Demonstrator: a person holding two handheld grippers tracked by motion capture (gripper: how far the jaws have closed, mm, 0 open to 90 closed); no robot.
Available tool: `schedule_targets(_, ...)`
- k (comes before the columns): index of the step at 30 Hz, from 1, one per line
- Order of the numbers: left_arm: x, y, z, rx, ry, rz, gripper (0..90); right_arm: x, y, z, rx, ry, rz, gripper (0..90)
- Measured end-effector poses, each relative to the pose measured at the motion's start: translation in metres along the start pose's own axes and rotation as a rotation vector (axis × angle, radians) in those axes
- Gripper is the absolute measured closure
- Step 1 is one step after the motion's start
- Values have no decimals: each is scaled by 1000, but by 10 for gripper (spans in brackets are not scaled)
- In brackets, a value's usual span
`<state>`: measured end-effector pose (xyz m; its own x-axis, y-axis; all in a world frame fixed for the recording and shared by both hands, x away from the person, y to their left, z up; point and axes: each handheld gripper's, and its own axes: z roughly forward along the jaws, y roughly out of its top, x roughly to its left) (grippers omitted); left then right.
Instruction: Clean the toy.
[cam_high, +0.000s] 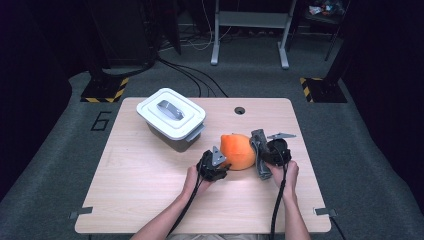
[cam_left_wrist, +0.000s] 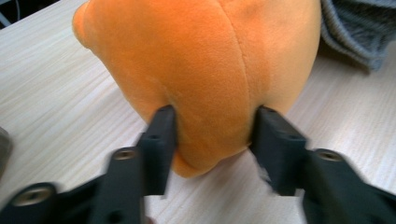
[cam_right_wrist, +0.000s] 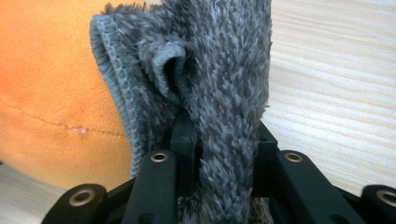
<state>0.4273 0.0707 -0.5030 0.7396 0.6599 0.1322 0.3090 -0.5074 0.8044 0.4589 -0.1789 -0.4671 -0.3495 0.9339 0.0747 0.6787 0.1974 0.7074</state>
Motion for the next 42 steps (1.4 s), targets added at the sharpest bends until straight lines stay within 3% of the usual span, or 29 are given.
schedule_targets(4,3,-1,-2,-11,-3,-41,718,2,1,-11,-42,10,-5,698)
schedule_targets(6,6,-1,-4,-17,-37,-86,732,6,2,-18,-59,20,-14,698)
schedule_targets(7,6,-1,-4,-17,-37,-86,732,9,3,-22,-70,30,-21,698)
schedule_targets(8,9,0,-7,-18,-72,-133,734,13,4,-27,-81,44,-30,698)
schedule_targets(12,10,3,-13,-19,-105,-175,735,27,10,-43,-118,102,-48,697)
schedule_targets(16,7,5,-19,-21,-125,-188,735,48,16,-50,-130,139,-99,696)
schedule_targets(19,5,4,-19,-23,-127,-181,734,70,18,-45,-113,153,-141,693)
schedule_targets(20,5,4,-18,-19,-120,-170,734,75,18,-40,-102,143,-169,694)
schedule_targets(22,3,3,-16,-7,-90,-138,731,84,17,-28,-73,80,-211,695)
schedule_targets(24,2,2,-15,-4,-82,-139,727,87,16,-21,-79,65,-215,696)
schedule_targets(33,4,1,-13,-17,-77,-138,710,79,17,-23,-78,65,-198,696)
schedule_targets(37,5,0,-14,-13,-82,-135,711,68,16,-25,-81,54,-187,695)
schedule_targets(42,6,-1,-13,-15,-86,-134,711,49,12,-25,-82,34,-134,693)
